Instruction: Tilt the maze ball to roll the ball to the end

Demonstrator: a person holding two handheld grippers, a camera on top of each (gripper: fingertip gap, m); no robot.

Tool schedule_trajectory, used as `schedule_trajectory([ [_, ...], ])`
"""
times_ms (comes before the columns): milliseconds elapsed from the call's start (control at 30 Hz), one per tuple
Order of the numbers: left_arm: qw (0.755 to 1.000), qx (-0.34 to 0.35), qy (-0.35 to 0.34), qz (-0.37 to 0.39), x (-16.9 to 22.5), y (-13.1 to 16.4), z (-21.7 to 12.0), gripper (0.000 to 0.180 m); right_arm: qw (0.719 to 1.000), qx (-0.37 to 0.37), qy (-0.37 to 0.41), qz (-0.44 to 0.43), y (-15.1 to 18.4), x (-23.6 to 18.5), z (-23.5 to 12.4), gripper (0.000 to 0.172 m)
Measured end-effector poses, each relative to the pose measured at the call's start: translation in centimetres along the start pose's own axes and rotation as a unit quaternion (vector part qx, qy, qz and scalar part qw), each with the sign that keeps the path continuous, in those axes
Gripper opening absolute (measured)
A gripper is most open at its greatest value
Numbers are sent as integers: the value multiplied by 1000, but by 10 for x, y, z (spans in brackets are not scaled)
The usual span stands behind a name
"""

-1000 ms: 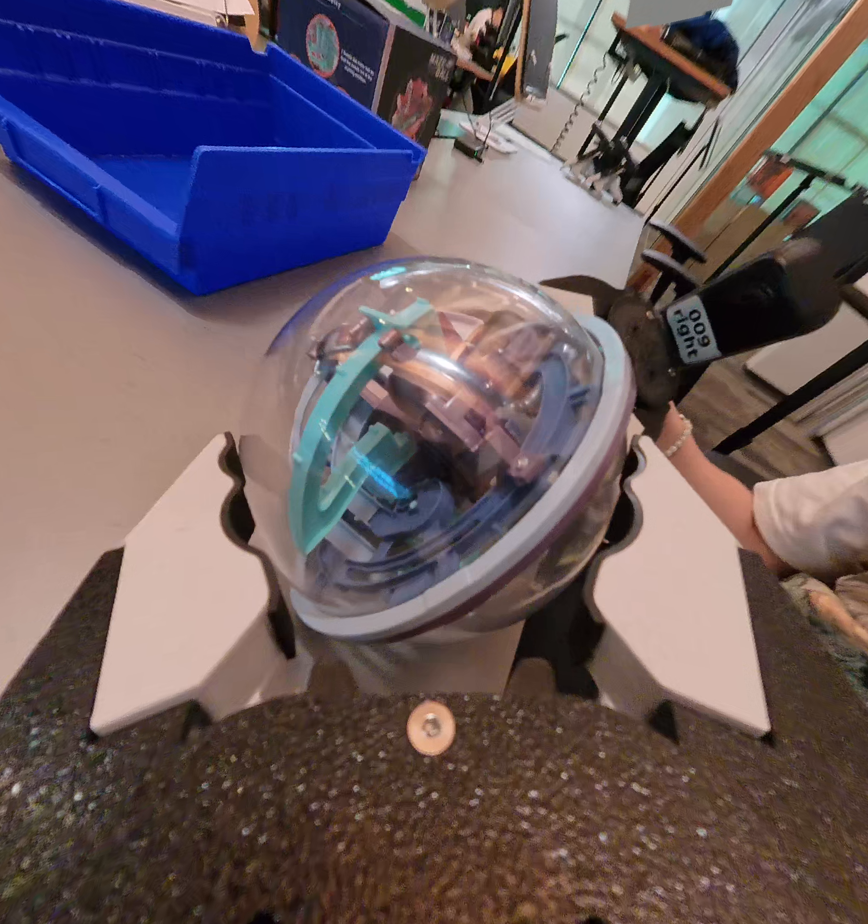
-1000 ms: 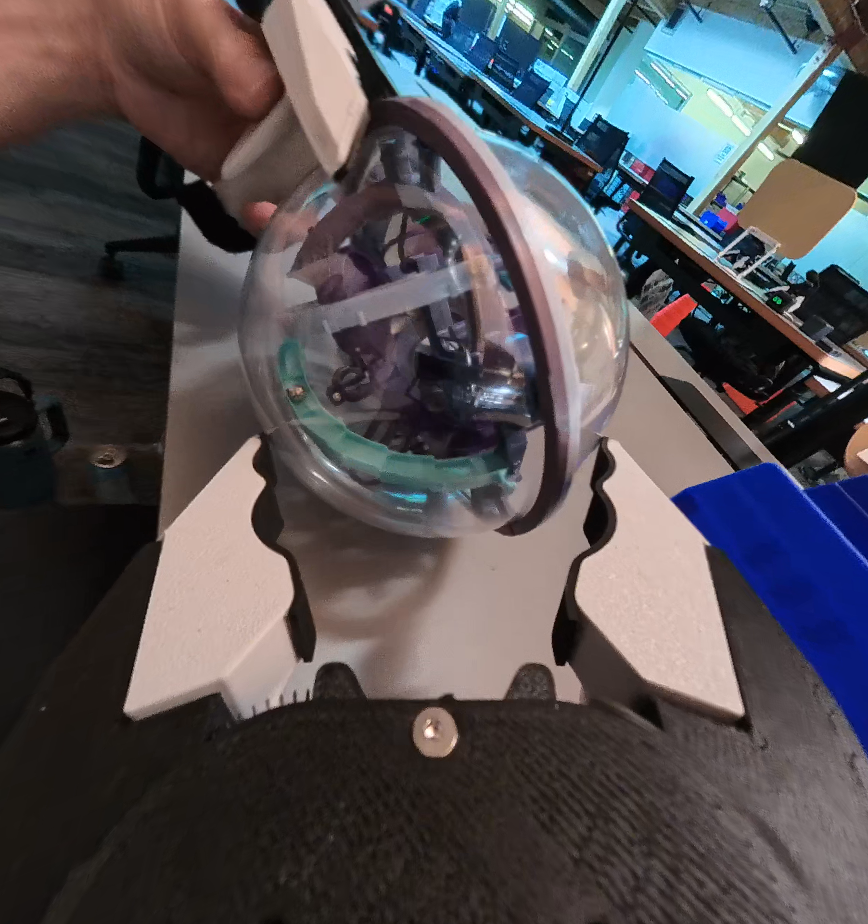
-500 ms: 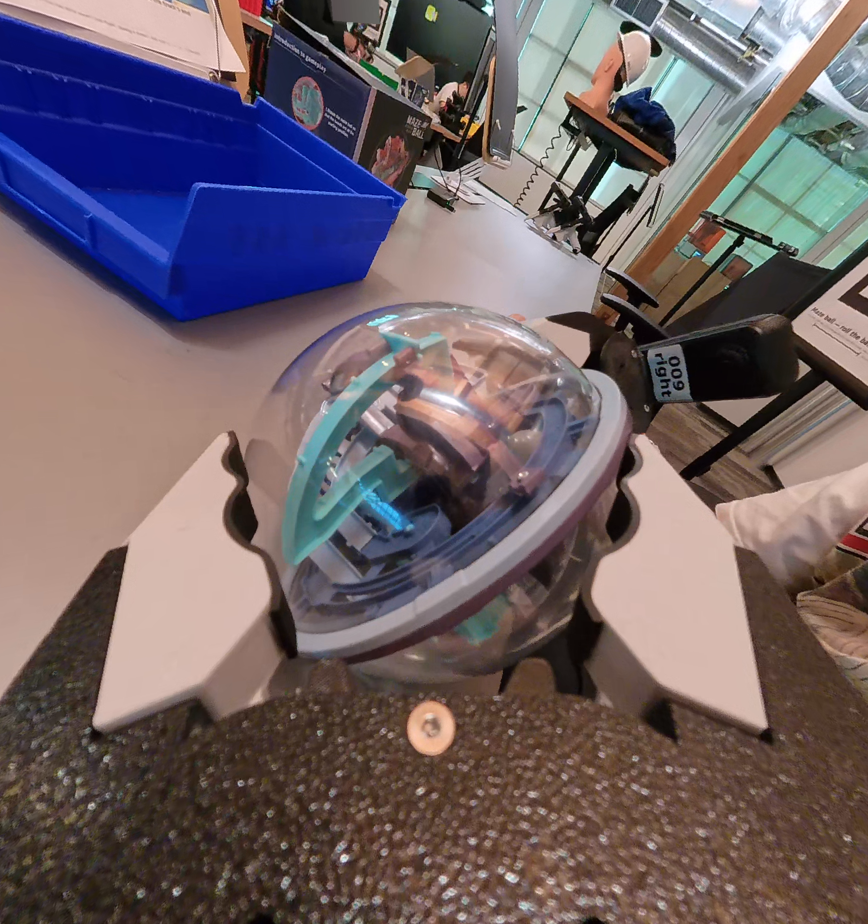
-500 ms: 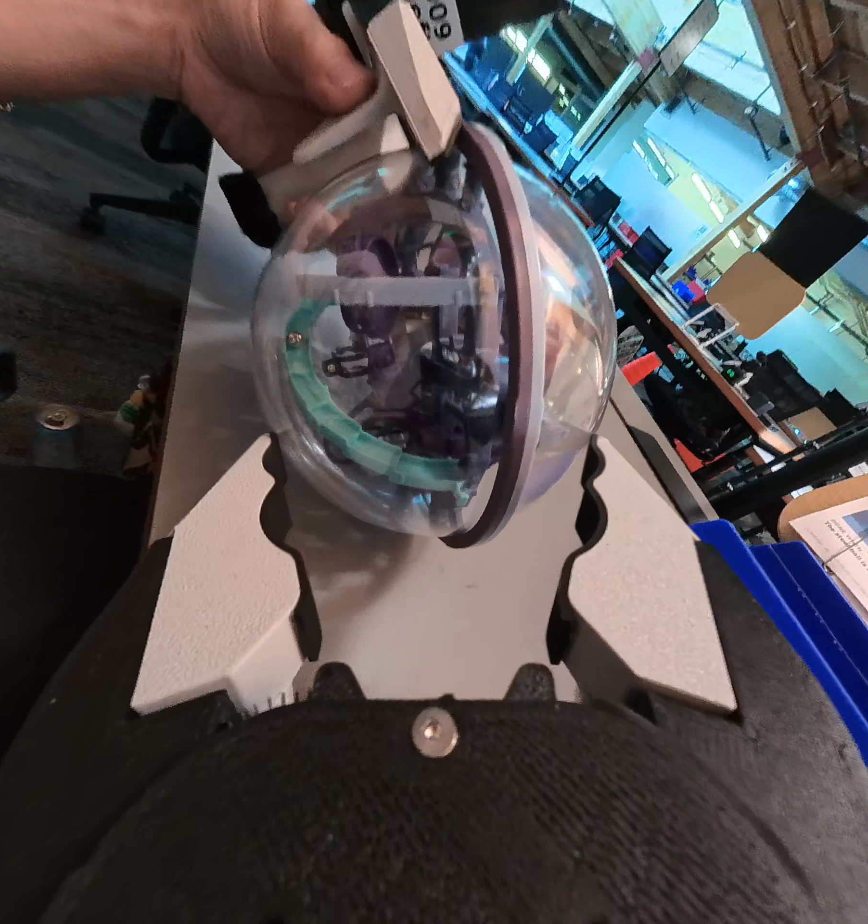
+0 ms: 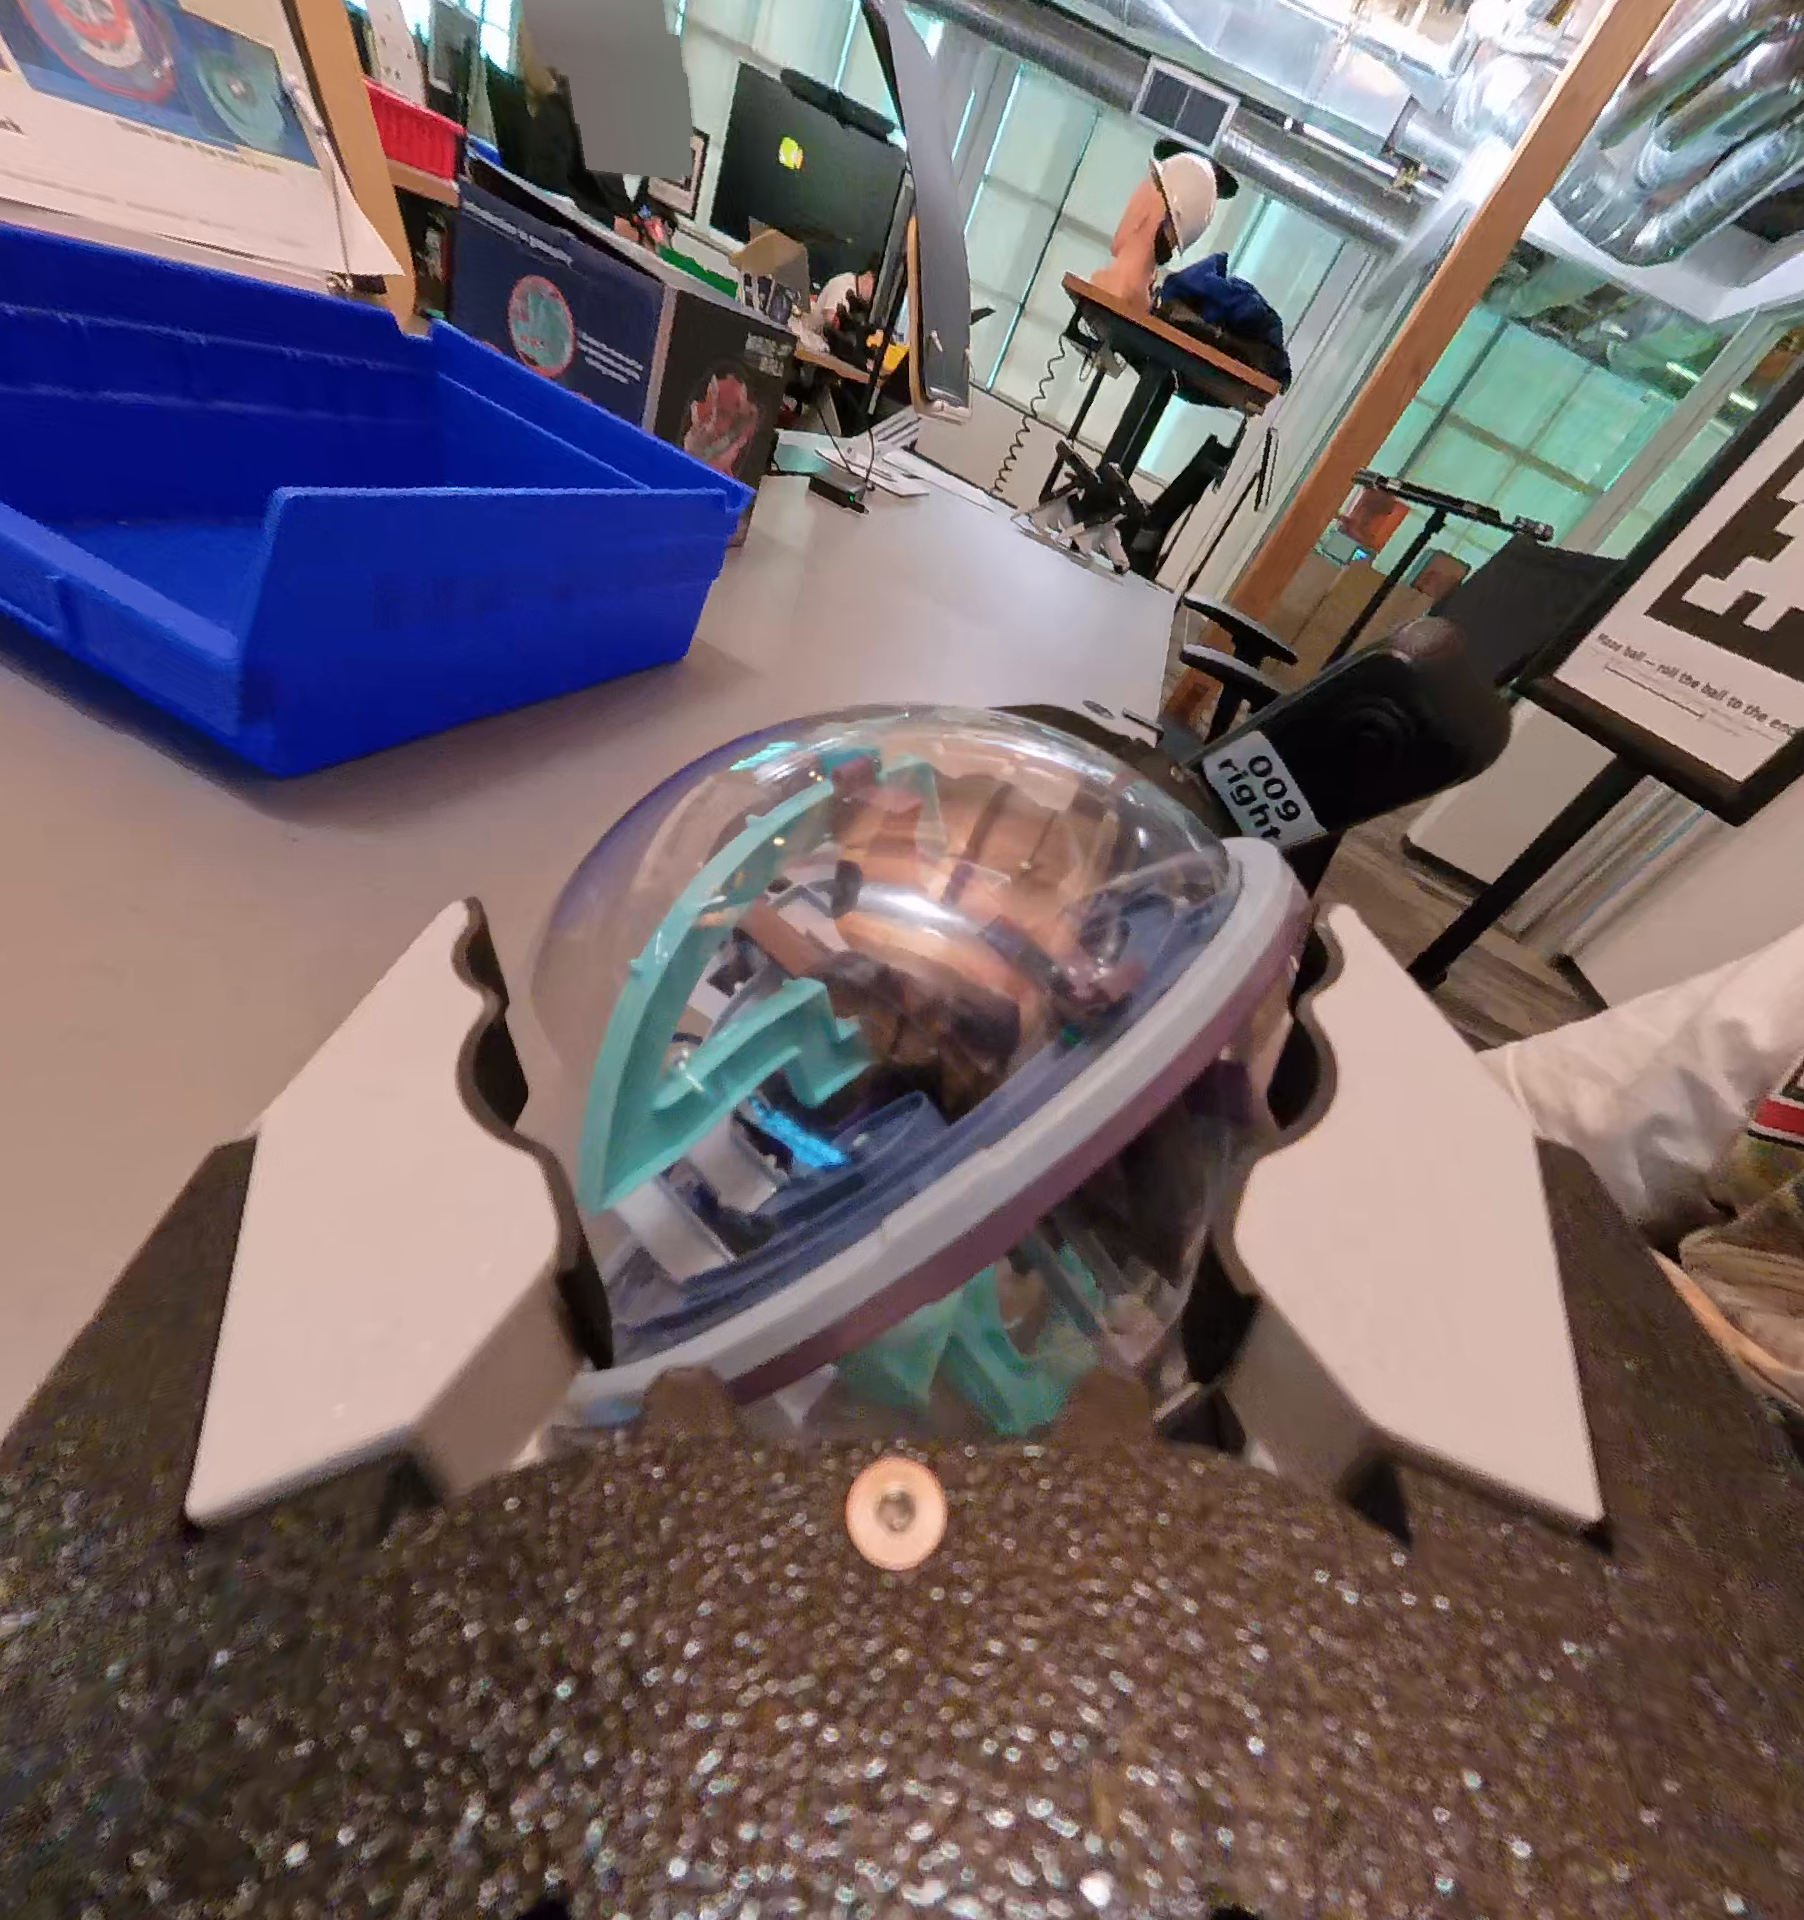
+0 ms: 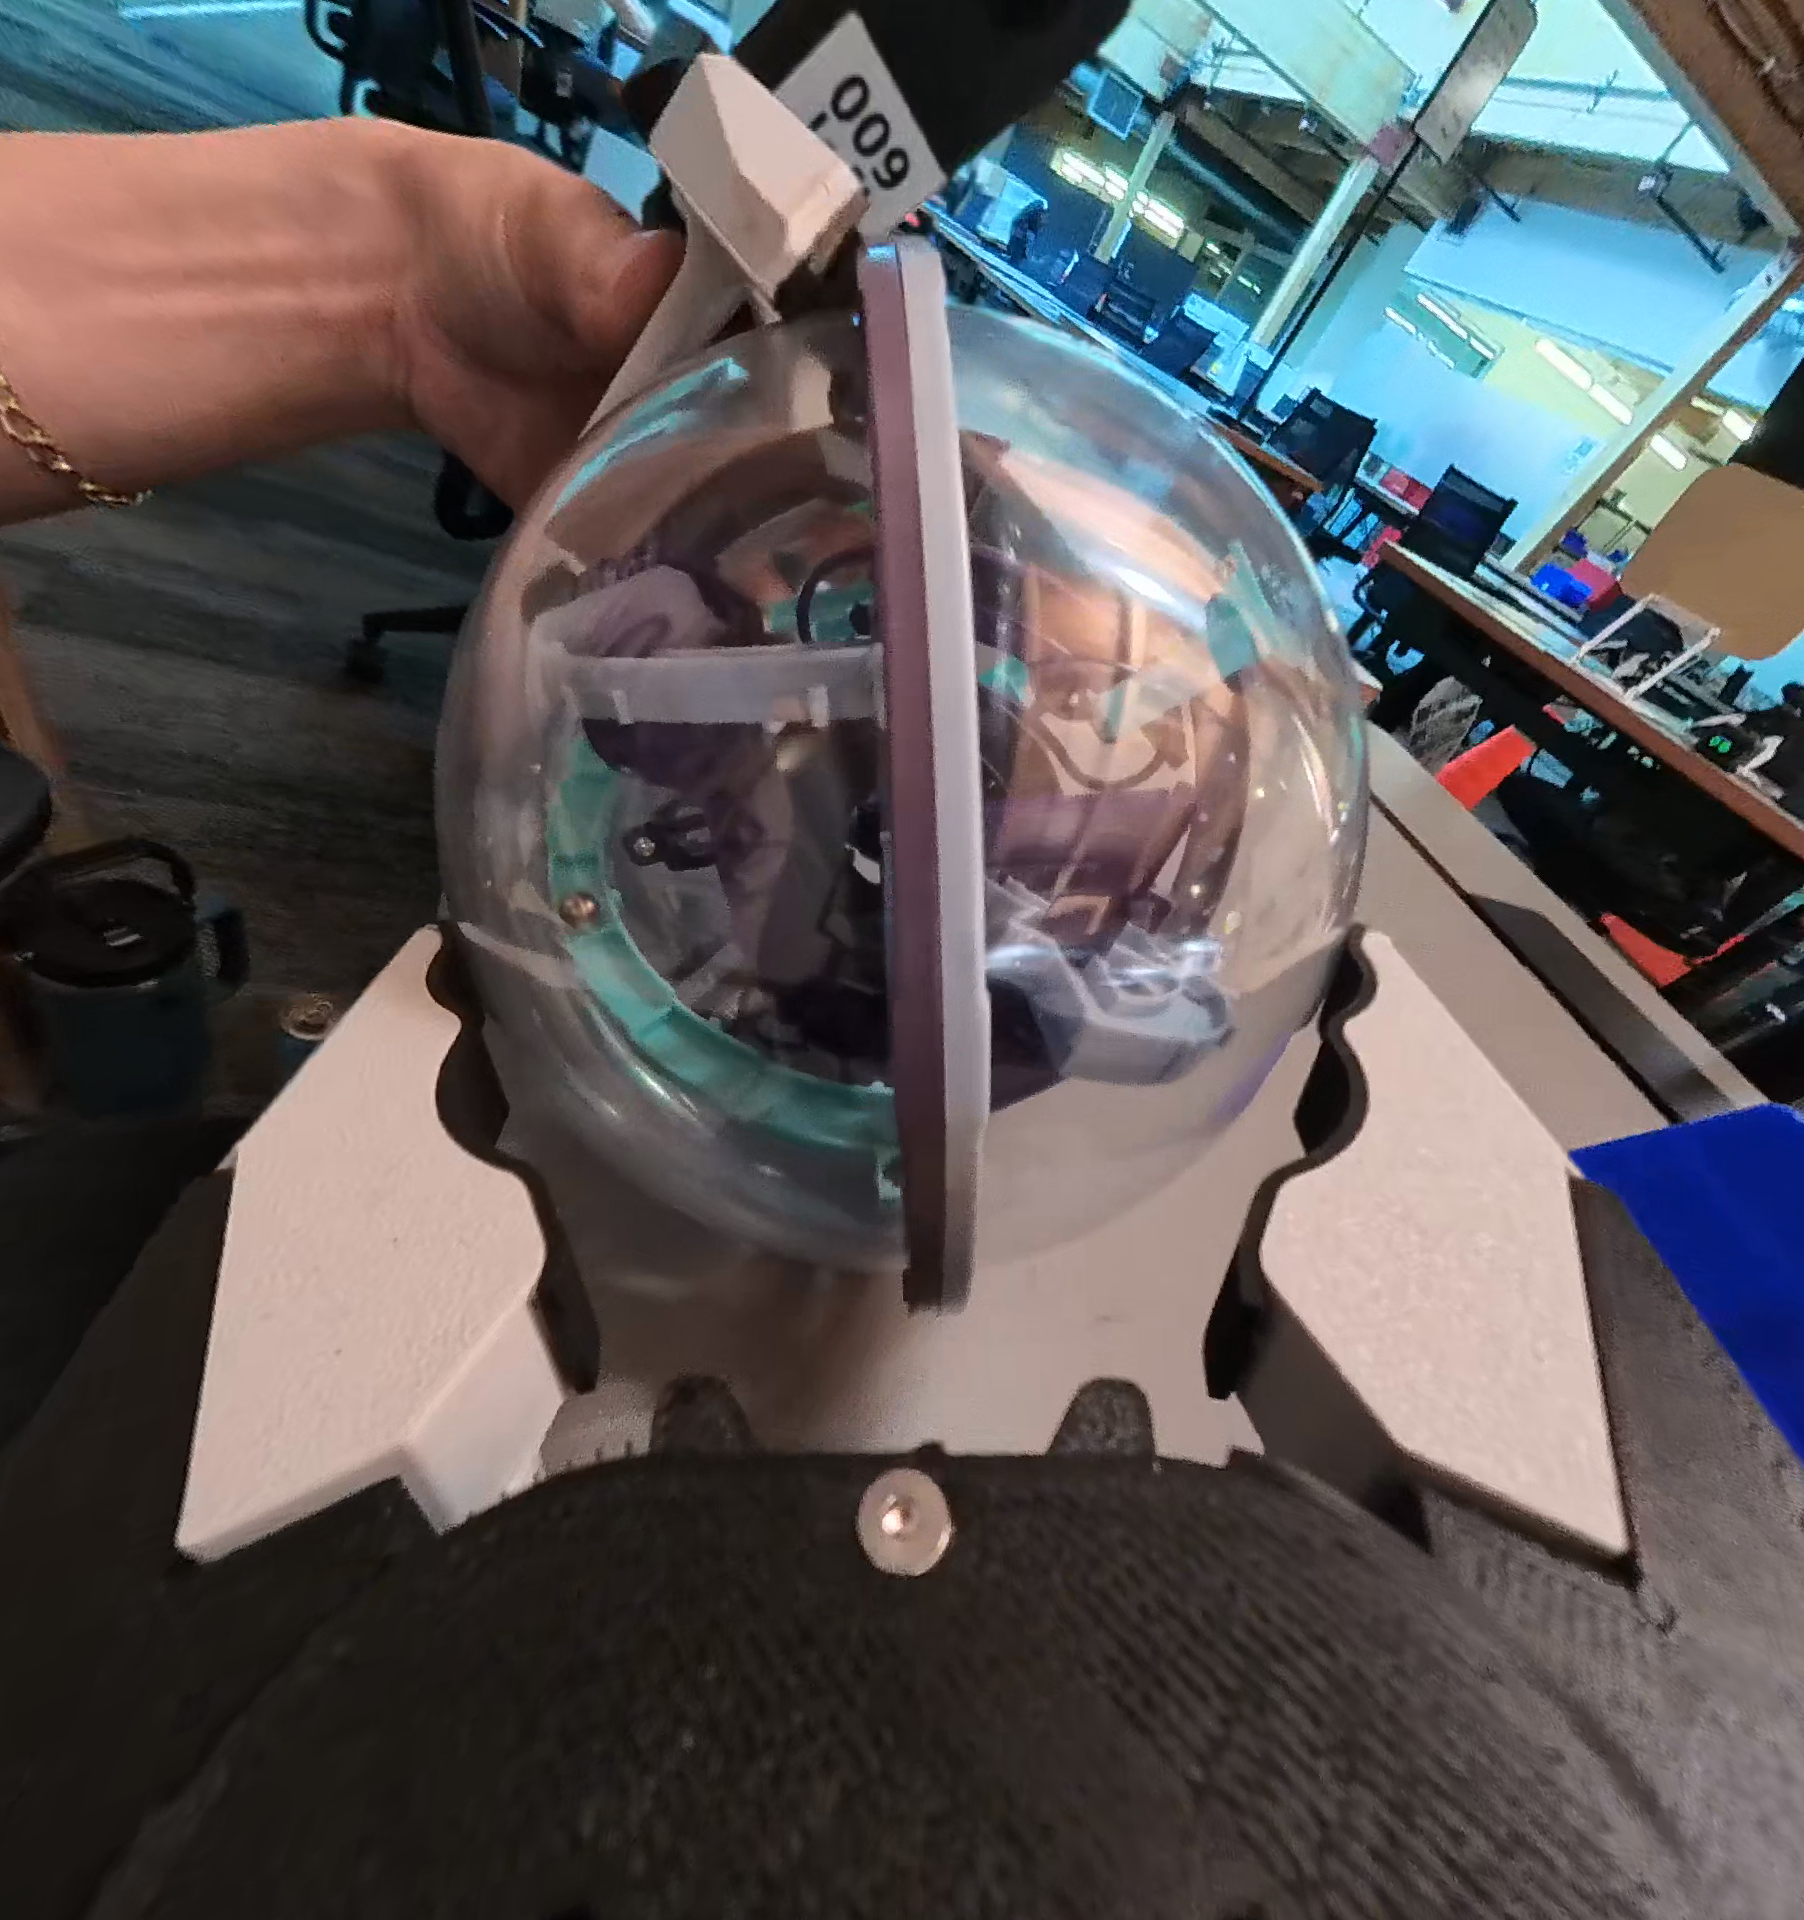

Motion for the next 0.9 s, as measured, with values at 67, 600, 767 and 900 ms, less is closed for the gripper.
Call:
schedule_trajectory([
  [67,1000,6,-5,-1,-3,-1,-1,143,1000,-7,2,8,2,2,1,152],
  [600,995,-5,-97,-22,-27,-1,-7,151,997,-33,49,50,9,18,2,142],
  [767,994,-36,-99,-15,-22,2,-8,142,997,-38,56,36,10,18,1,141],
  [900,996,-51,-71,-16,-16,8,-9,143,998,-28,53,21,2,15,-2,143],
])
Point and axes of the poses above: each gripper's, where its closed fingertips meet, z out along the fingers, y out of its underside, x = y × z across the jaws, the point moved 2 cm from there along -z, back along the fingers, and after that the axes turned 5 degrees about z, right-handed, at the moved point
